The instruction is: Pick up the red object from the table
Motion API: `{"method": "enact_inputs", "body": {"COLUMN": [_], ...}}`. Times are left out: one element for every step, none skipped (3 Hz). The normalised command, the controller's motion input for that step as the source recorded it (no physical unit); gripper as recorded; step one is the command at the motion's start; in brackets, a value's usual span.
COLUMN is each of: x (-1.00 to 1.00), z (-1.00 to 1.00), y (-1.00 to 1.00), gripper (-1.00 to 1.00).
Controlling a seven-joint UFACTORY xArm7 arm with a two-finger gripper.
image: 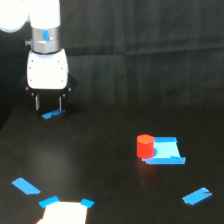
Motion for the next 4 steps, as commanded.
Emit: {"method": "enact_inputs", "body": {"x": [1.00, 1.00, 1.00, 1.00], "z": [0.13, -0.86, -0.31, -0.57], "y": [-0.62, -0.24, -0.71, -0.89], "gripper": [1.00, 1.00, 1.00, -0.75]}}
